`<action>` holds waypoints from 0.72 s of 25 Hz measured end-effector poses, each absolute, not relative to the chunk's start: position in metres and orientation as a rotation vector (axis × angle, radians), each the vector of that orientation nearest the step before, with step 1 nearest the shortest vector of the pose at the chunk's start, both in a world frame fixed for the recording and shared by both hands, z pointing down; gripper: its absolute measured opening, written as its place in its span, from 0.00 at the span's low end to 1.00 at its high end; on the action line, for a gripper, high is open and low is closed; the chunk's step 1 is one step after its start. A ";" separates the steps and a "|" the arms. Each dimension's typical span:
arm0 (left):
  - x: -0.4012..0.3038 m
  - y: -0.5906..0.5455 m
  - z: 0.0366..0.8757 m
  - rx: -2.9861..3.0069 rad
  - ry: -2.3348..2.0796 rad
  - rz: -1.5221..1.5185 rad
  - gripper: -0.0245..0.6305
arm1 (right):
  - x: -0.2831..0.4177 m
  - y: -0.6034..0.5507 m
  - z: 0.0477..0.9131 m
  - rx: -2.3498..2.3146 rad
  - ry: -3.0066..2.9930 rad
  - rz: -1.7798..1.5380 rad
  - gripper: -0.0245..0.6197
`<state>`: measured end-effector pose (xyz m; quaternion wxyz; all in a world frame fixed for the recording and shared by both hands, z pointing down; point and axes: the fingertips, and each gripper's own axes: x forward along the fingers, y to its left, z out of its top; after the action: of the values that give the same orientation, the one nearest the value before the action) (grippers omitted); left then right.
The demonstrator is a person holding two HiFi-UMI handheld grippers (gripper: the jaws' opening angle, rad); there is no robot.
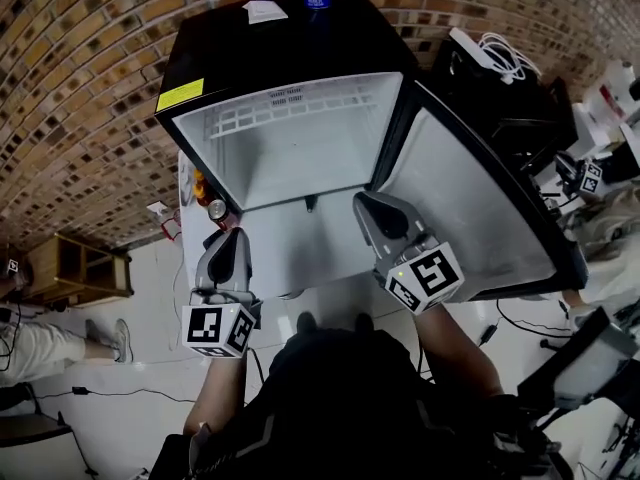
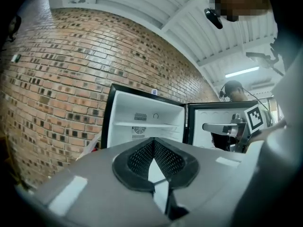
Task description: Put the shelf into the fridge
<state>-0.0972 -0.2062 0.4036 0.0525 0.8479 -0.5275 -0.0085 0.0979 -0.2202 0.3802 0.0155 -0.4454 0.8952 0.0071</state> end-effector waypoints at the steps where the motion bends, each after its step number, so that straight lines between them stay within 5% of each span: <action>1: -0.090 -0.204 0.403 2.584 -1.602 -0.021 0.04 | 0.103 -0.219 0.380 -1.389 2.791 0.046 0.05; 18: -0.049 -0.192 0.380 2.619 -1.519 -0.068 0.04 | 0.126 -0.207 0.367 -1.376 2.753 -0.019 0.05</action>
<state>-0.0491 -0.1921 0.3795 0.0567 0.8634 -0.5008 -0.0223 0.1257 -0.2070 0.3671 0.0320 -0.4470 0.8940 -0.0063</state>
